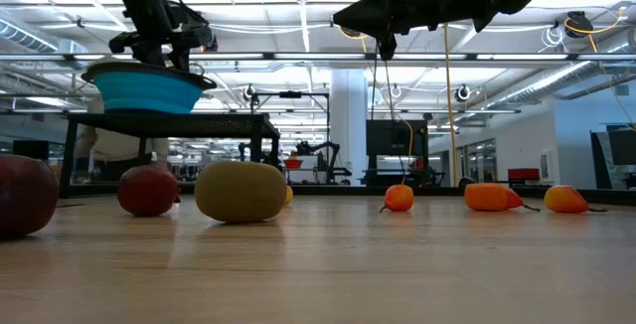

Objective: Pick & Place Fruit
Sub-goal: Put the kiwi into the blue strainer bowl on the shelf

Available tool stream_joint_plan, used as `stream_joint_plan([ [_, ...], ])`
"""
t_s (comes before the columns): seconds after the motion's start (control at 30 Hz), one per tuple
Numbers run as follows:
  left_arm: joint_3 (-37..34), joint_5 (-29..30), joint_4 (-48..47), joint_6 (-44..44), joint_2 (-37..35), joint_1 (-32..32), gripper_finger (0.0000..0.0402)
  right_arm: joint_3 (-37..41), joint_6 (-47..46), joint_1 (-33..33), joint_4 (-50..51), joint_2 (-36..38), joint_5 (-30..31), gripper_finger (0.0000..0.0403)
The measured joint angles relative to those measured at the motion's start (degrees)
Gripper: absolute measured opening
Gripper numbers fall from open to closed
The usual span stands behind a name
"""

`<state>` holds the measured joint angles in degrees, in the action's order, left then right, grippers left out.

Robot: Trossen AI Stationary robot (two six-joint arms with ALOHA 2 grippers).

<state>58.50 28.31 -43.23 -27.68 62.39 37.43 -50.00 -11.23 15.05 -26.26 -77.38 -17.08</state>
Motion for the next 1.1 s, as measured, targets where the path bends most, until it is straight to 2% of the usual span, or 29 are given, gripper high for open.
stream_joint_plan([
  [0.4, 0.00, -0.11, -0.04, 2.02, 0.00, 0.00, 0.0173, 0.00, -0.02, 0.00, 0.00, 0.00, 0.02, 0.0001],
  [0.57, 0.00, -3.20, -0.06, 3.57, 0.00, -0.02, 0.0173, 0.00, -0.02, 0.00, 0.00, 0.00, 0.20, 0.0001],
  [0.73, 0.00, -3.38, -0.07, 3.41, 0.00, 0.00, 0.0176, 0.00, -0.03, 0.00, 0.00, 0.00, 0.24, 0.0001],
  [1.1, 0.00, -3.22, -0.06, 4.53, 0.00, 0.00, 0.0261, -0.02, -0.04, -0.01, -0.02, 0.01, 0.22, 0.0001],
])
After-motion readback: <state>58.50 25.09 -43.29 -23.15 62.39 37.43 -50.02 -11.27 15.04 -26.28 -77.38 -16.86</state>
